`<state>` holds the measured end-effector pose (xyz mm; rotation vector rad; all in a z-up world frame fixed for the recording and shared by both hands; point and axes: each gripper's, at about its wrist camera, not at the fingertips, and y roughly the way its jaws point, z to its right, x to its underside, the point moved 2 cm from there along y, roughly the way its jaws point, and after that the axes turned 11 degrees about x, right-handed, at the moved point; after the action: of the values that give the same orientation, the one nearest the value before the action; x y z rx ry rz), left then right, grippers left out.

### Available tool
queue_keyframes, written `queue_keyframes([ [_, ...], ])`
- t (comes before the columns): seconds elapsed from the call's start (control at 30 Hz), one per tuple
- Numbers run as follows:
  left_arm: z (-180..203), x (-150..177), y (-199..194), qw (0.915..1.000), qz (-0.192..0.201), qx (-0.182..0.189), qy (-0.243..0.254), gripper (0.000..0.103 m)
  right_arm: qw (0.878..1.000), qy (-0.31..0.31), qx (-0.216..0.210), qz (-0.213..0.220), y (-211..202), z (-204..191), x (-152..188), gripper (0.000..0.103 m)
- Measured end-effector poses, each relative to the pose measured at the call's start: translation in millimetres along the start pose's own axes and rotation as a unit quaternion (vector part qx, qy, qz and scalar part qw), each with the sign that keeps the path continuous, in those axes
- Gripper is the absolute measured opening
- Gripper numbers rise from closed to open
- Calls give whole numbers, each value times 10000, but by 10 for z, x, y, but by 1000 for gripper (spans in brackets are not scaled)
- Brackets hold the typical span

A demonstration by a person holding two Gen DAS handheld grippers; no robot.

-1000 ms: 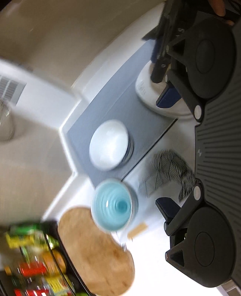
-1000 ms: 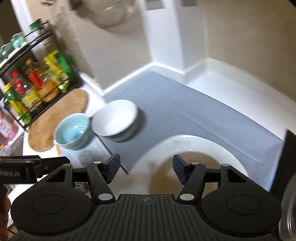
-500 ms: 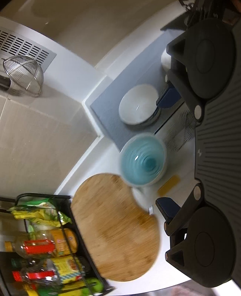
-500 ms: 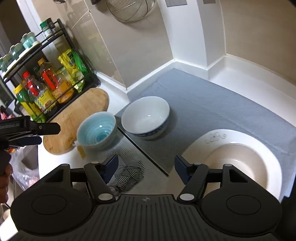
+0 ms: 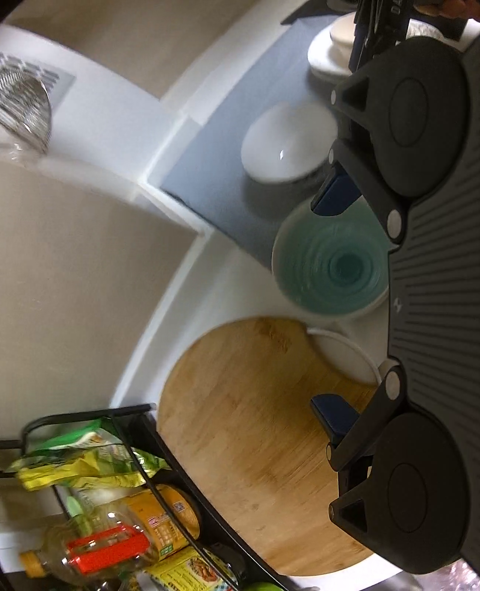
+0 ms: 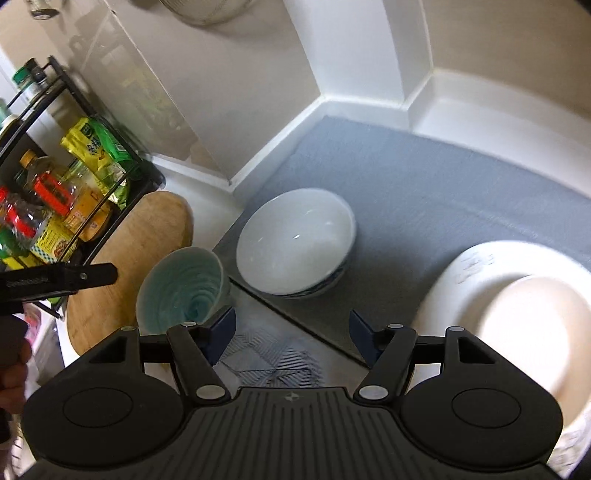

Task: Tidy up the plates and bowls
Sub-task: 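Move both grippers to the blue-glazed bowl beside the cutting board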

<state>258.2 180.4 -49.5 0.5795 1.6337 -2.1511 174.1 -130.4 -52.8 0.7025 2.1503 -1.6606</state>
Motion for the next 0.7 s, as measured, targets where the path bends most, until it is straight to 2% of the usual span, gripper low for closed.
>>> queue_keyframes([
  [0.2,-274,-116,364,9989,-465,-43,18,102,9978,166,-291,-578,394,-296,-55,70],
  [0.4,-387,-131,649,9961,-881,-34,83,102,9961,27,-176,-867,752,-588,-41,70],
  [0.7,-364,-132,1001,9912,-1292,3,295,102,9928,196,-6,-1185,1075,-711,-37,70],
])
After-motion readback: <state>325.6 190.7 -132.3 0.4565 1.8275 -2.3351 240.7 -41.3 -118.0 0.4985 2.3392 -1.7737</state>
